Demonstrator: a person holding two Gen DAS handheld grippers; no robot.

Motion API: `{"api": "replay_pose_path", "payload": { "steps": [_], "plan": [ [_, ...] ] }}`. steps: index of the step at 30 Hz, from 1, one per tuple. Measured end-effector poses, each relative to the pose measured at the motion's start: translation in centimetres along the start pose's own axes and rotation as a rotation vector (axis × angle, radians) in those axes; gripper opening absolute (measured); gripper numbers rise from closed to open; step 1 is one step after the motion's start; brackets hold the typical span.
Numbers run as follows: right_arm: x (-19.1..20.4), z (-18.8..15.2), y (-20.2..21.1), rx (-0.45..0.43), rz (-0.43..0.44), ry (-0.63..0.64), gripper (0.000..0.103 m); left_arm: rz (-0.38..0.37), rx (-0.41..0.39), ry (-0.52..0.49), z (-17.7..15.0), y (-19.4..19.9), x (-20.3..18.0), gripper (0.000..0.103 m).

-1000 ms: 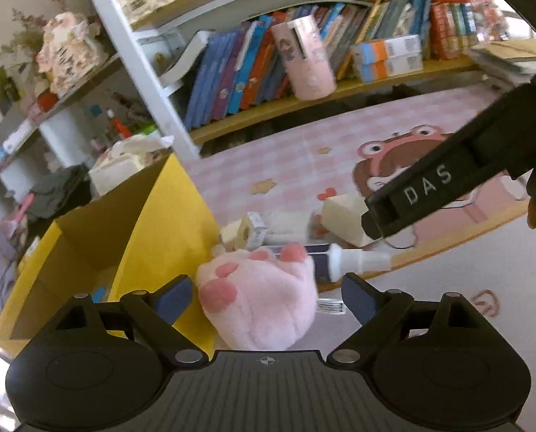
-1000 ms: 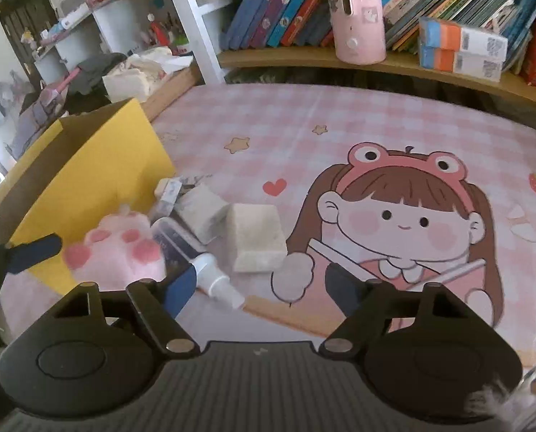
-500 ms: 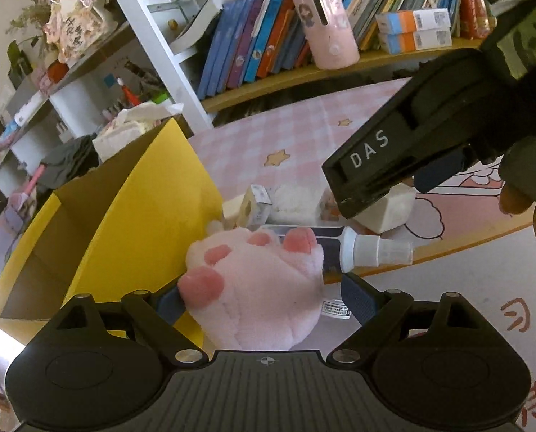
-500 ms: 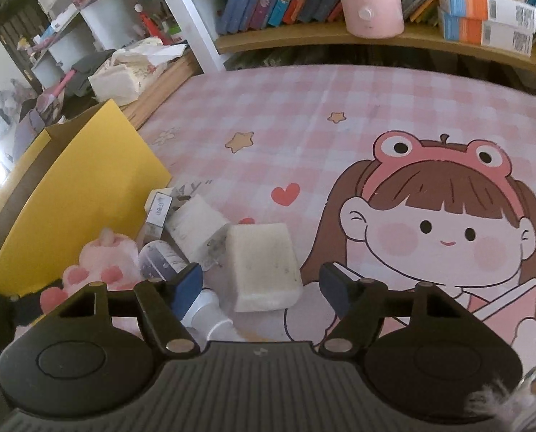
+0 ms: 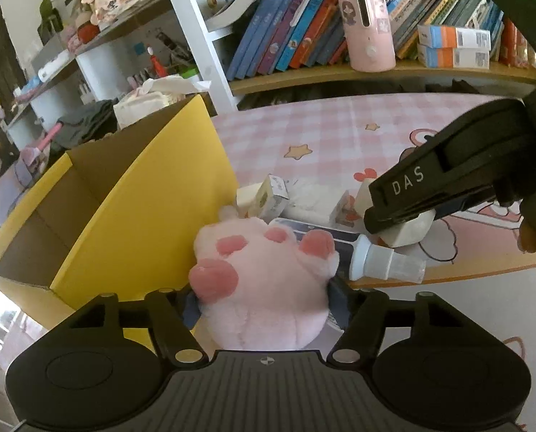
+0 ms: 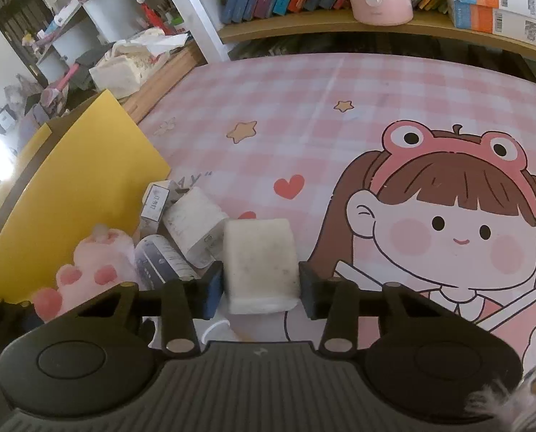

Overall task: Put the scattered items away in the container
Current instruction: 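Lift the plush toy with the left tool while the right tool carries the white block toward the box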

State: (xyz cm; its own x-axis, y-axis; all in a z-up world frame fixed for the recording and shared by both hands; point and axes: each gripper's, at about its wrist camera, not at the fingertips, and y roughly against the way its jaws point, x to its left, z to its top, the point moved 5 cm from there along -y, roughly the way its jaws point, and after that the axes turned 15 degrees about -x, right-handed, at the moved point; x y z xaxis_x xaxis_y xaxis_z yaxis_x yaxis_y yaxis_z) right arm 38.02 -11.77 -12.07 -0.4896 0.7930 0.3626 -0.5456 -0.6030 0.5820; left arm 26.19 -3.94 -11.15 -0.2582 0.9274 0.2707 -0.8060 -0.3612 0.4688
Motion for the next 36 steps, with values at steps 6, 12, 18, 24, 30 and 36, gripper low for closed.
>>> {"api": "replay_pose_path", "payload": {
  "steps": [6,12,18,24,30,36],
  "plan": [
    [0.2,0.0,1.9,-0.029,-0.002,0.004,0.037,-0.061,0.003,0.042,0.3,1.1,0.3,0.060],
    [0.7,-0.2,5.4,-0.040,-0.017,0.008,0.037,-0.181,-0.063,0.013,1.3,4.2,0.1,0.060],
    [0.8,-1.2,9.5,-0.053,-0.051,-0.016,0.036,-0.343,-0.132,0.015,1.8,8.2,0.6,0.060],
    [1.7,-2.6,12.9,-0.076,-0.113,-0.071,0.036,-0.454,-0.151,0.001,2.0,10.7,2.2,0.060],
    [4.1,-3.6,15.3,-0.120,-0.146,-0.073,0.036,-0.525,-0.169,0.010,2.0,12.5,4.5,0.061],
    [7.6,-5.2,15.8,-0.124,-0.192,-0.069,0.036,-0.586,-0.173,0.014,0.7,13.4,7.7,0.061]
  ]
}}
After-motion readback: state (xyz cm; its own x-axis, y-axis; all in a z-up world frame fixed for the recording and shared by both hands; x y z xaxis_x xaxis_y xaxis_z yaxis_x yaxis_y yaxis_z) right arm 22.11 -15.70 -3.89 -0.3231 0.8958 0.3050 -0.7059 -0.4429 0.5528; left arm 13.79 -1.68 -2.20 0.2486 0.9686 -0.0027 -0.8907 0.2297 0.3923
